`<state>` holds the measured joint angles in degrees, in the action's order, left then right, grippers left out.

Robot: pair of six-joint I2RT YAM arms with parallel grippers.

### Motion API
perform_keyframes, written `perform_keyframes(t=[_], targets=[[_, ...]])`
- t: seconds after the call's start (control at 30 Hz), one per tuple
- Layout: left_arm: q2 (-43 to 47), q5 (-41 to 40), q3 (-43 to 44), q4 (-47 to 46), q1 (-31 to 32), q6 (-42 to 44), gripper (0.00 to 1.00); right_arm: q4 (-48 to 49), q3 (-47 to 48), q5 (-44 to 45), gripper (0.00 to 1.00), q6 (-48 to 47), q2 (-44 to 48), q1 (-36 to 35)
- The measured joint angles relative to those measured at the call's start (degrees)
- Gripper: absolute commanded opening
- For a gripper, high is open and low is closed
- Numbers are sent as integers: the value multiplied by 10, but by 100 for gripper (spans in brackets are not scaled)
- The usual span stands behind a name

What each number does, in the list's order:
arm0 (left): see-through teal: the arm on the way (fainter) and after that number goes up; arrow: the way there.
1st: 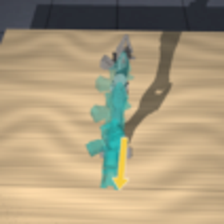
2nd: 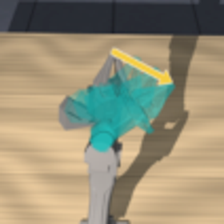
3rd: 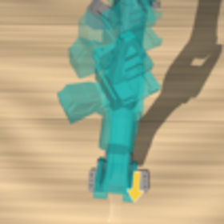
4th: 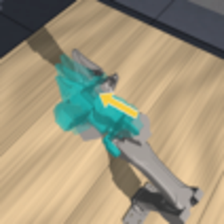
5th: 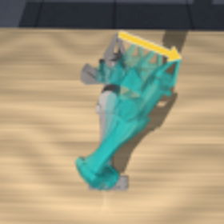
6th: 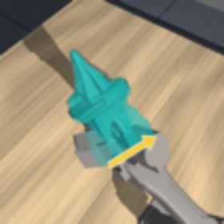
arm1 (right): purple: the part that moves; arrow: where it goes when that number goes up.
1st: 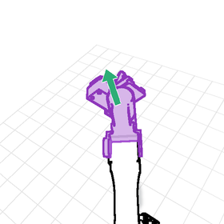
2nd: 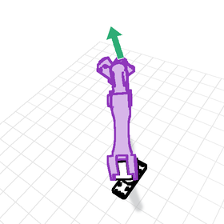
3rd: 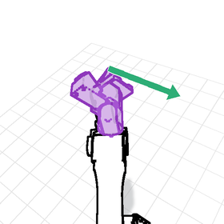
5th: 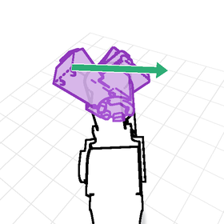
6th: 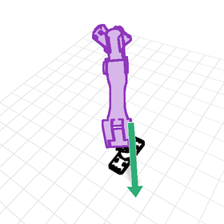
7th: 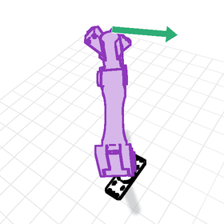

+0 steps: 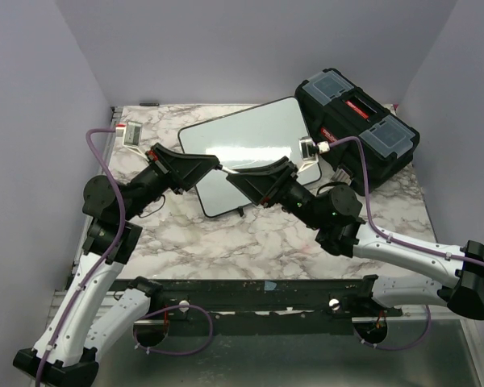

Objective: Write a sentence on the whiteboard
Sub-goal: Open the whiteboard marker at the center of the board.

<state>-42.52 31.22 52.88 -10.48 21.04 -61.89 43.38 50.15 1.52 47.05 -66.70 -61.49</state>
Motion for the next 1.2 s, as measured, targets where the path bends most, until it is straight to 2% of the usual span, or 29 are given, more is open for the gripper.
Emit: perform_keyframes(t=[0.37,0.77,1.2], targets=[[-6,-1,37,53,1,41,4,0,0,-11,39,0,0,0],[-3,-2,37,67,-1,50,4,-2,0,-13,44,-1,0,0],[2,-4,37,81,-4,52,4,-2,0,-14,44,0,0,0]])
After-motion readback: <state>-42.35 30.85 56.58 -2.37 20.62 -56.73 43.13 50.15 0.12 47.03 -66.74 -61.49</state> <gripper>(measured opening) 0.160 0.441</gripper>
